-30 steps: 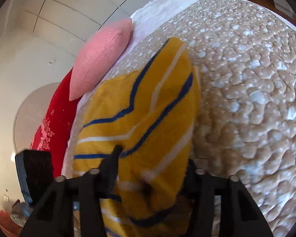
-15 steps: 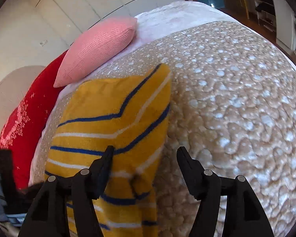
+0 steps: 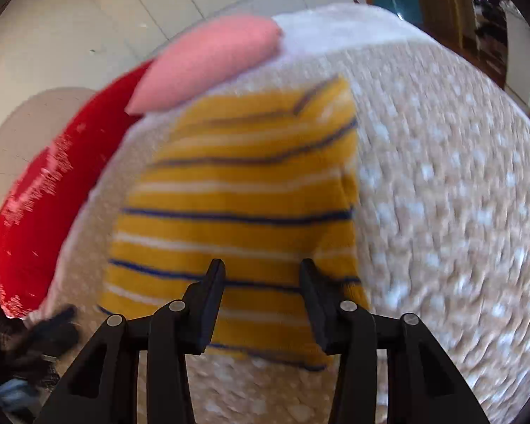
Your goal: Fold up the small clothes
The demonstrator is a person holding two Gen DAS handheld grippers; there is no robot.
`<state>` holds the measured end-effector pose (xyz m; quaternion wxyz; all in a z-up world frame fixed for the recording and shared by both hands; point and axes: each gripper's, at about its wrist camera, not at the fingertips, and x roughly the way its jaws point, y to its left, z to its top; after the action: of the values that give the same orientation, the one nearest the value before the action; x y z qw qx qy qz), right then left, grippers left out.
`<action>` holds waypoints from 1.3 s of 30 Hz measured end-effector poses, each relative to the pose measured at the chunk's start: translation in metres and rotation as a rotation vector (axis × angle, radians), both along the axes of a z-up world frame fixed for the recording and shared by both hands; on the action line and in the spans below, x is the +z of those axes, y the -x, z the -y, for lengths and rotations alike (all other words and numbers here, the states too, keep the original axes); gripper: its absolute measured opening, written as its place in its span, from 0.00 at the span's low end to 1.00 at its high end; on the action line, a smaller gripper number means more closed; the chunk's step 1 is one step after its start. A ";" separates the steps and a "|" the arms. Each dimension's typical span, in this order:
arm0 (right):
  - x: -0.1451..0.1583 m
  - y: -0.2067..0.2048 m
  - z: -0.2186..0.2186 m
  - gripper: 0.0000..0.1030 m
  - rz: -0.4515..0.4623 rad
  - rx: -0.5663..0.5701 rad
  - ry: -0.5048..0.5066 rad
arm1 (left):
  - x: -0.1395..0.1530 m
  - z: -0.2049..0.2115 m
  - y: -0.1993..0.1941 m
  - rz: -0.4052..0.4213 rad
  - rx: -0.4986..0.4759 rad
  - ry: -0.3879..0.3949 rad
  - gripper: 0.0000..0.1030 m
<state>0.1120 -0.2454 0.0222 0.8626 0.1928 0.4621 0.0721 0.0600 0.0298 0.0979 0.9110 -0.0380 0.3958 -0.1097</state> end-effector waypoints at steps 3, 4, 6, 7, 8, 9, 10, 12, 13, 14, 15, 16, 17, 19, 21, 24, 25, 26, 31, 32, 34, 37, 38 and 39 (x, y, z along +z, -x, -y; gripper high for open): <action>0.013 0.019 -0.003 0.43 0.033 -0.034 0.044 | 0.015 -0.018 0.023 0.081 0.088 -0.027 0.75; 0.024 0.023 -0.006 0.43 0.049 -0.039 0.053 | 0.017 -0.024 0.031 0.090 0.110 -0.021 0.75; 0.042 0.025 -0.016 0.43 0.090 -0.018 0.057 | 0.022 -0.035 0.042 0.102 0.148 0.008 0.75; 0.052 0.024 -0.026 0.43 0.114 0.005 0.065 | 0.025 -0.042 0.047 0.108 0.168 0.018 0.75; 0.060 0.021 -0.038 0.43 0.134 0.028 0.081 | 0.027 -0.047 0.050 0.117 0.183 0.019 0.75; 0.064 0.016 -0.048 0.42 0.146 0.043 0.093 | 0.027 -0.048 0.052 0.124 0.191 0.015 0.75; 0.066 0.009 -0.061 0.42 0.157 0.060 0.105 | 0.028 -0.051 0.055 0.132 0.200 0.005 0.75; 0.061 -0.003 -0.084 0.40 0.169 0.092 0.113 | 0.032 -0.057 0.058 0.142 0.214 -0.003 0.75; 0.053 -0.011 -0.097 0.40 0.161 0.107 0.125 | 0.030 -0.056 0.058 0.143 0.219 0.000 0.76; 0.041 -0.017 -0.107 0.40 0.129 0.121 0.129 | 0.027 -0.058 0.056 0.143 0.223 0.004 0.78; 0.032 -0.018 -0.113 0.40 0.099 0.133 0.123 | 0.028 -0.061 0.057 0.144 0.230 0.009 0.79; 0.013 -0.019 -0.121 0.40 0.037 0.146 0.114 | 0.029 -0.063 0.060 0.150 0.237 0.011 0.79; -0.001 -0.014 -0.129 0.40 0.009 0.160 0.137 | 0.031 -0.063 0.062 0.157 0.242 0.010 0.80; 0.004 0.005 -0.139 0.40 0.065 0.184 0.219 | 0.035 -0.063 0.066 0.179 0.252 -0.009 0.80; 0.014 0.026 -0.138 0.40 0.092 0.191 0.227 | 0.040 -0.061 0.071 0.205 0.267 -0.024 0.80; 0.029 0.058 -0.125 0.41 0.128 0.177 0.198 | 0.052 -0.052 0.082 0.255 0.292 -0.057 0.84; 0.036 0.070 -0.118 0.41 0.148 0.147 0.218 | 0.056 -0.049 0.086 0.275 0.306 -0.076 0.86; 0.042 0.081 -0.109 0.43 0.161 0.115 0.234 | 0.061 -0.044 0.092 0.303 0.323 -0.100 0.90; 0.066 0.121 -0.068 0.59 0.206 -0.024 0.190 | 0.080 -0.015 0.124 0.377 0.347 -0.163 1.00; 0.071 0.126 -0.063 0.62 0.213 -0.045 0.183 | 0.081 -0.008 0.127 0.369 0.333 -0.166 1.00; 0.078 0.139 -0.049 0.64 0.225 -0.089 0.191 | 0.079 0.001 0.129 0.337 0.271 -0.137 1.00; 0.083 0.149 -0.041 0.67 0.228 -0.116 0.259 | 0.067 0.016 0.126 0.261 0.207 -0.118 1.00; 0.082 0.152 -0.039 0.67 0.225 -0.123 0.277 | 0.062 0.020 0.124 0.241 0.191 -0.126 1.00; 0.079 0.153 -0.039 0.67 0.217 -0.131 0.296 | 0.057 0.025 0.123 0.219 0.178 -0.139 1.00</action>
<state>-0.0406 -0.2061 0.1016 0.9292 0.0847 0.3583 -0.0326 -0.0628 0.0049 0.1551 0.9552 0.0022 0.2959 -0.0045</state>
